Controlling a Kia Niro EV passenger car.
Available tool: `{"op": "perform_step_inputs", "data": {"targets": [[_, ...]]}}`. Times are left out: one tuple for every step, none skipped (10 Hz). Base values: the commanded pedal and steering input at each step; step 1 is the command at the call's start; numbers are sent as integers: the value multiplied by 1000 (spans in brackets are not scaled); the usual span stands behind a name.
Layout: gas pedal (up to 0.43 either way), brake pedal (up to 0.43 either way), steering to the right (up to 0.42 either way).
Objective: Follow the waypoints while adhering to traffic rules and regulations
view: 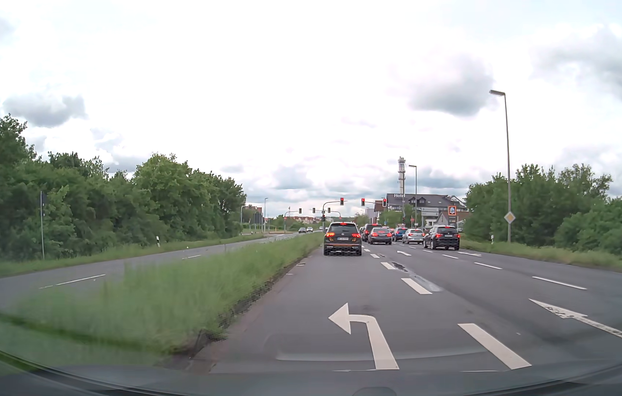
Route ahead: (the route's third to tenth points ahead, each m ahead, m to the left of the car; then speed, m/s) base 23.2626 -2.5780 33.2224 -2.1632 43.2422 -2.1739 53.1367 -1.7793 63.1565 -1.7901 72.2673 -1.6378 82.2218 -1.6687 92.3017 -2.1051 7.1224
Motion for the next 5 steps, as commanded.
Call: {"op": "perform_step_inputs", "data": {"targets": [[0, 0, 6], [0, 0, 5], [0, 0, 4], [0, 0, 4], [0, 0, 4]]}}
